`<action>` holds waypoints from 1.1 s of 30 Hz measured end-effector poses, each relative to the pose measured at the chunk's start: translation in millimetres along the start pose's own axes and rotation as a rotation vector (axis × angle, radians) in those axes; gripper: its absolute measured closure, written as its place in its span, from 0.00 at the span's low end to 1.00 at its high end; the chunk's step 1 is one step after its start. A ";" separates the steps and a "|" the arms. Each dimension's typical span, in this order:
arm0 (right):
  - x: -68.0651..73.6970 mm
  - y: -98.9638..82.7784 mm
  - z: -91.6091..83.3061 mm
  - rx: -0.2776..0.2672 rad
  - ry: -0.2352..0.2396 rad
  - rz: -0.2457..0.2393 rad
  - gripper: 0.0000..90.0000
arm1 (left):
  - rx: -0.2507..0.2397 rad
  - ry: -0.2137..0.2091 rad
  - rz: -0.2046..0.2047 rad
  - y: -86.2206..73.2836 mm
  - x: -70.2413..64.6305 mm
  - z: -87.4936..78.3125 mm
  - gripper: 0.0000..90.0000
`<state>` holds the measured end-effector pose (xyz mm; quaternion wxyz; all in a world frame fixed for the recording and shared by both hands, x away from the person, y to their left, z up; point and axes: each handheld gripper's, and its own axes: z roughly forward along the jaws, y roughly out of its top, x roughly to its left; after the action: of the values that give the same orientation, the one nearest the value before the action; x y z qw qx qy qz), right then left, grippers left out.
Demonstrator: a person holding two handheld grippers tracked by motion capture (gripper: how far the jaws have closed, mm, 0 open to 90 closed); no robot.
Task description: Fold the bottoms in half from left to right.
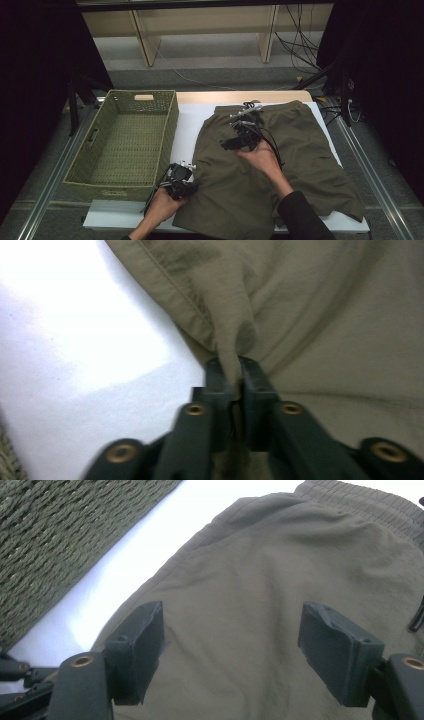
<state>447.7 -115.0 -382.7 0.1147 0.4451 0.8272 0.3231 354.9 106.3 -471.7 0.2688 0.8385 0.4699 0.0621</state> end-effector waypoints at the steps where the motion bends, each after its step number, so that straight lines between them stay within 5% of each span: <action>1: -0.3 0.3 0.6 0.002 -0.001 0.004 0.31 | -0.012 -0.002 0.000 0.1 -0.6 -1.9 0.96; 10: -0.8 3.5 9.6 0.033 -0.018 0.001 0.33 | -0.116 -0.053 0.007 7.5 -12.5 -31.0 0.96; 33: 6.7 28.6 31.1 0.062 0.019 0.028 0.33 | -0.191 -0.113 0.074 25.8 -36.9 -54.8 0.96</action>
<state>477.6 -84.8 -387.6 0.0884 0.4568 0.8315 0.3034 334.6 86.8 -406.6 0.3710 0.8280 0.4147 0.0693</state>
